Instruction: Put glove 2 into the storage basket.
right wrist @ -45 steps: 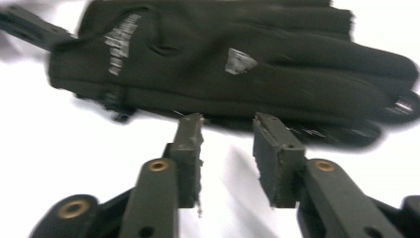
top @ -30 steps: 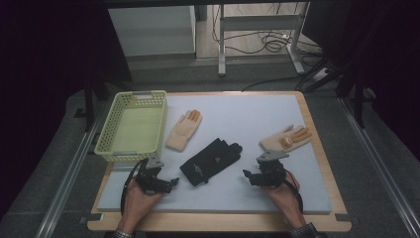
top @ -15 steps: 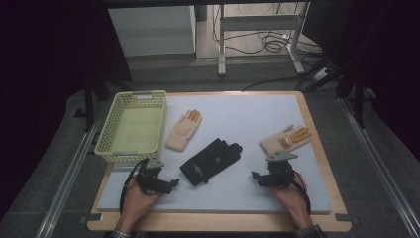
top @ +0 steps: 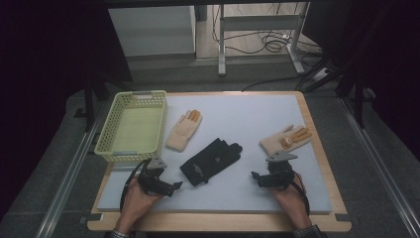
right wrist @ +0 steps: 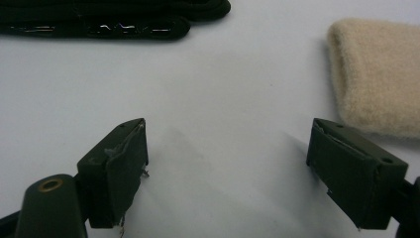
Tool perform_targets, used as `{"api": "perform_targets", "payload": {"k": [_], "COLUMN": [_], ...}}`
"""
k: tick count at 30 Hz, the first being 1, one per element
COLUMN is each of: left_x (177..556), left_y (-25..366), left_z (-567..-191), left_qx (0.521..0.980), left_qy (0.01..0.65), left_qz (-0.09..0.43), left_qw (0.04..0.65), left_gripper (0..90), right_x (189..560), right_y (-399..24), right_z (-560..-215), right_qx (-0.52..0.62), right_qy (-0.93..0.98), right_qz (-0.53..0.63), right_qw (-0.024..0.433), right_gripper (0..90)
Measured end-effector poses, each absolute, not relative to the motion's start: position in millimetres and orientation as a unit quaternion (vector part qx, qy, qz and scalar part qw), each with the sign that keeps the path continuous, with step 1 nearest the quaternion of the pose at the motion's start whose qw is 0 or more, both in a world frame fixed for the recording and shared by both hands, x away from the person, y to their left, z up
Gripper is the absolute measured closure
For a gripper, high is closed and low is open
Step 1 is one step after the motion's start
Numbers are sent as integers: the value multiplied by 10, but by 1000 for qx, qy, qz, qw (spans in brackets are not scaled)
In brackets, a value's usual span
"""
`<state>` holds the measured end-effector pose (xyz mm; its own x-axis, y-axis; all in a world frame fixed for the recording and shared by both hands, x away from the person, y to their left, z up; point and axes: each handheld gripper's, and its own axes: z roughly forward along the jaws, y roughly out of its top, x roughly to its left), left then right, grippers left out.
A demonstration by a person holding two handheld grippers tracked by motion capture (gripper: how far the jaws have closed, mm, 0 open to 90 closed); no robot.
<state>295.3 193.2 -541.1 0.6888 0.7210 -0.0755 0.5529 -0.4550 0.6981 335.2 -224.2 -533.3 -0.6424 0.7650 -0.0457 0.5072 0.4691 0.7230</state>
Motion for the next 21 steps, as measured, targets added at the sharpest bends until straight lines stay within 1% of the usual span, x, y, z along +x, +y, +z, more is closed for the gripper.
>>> {"api": "perform_targets", "payload": {"k": [9,16,21], "left_x": [3002,3112,3241], "left_y": [1829,1636,1480], "left_z": [-5294,-5184,-5125], "left_qx": [849,854,859], "left_qy": [361,344,333], "left_qz": [118,121,112], "left_qw": [368,371,372], "left_gripper": [0,0,0], "right_x": [3351,3351,3351], "right_y": [-2241,-2243,-2243], "right_z": [-5334,-5336,-5336], "right_qx": [379,377,377], "right_qy": [837,838,838], "right_qz": [348,348,348], "right_qw": [186,188,188], "right_gripper": [158,158,158]}}
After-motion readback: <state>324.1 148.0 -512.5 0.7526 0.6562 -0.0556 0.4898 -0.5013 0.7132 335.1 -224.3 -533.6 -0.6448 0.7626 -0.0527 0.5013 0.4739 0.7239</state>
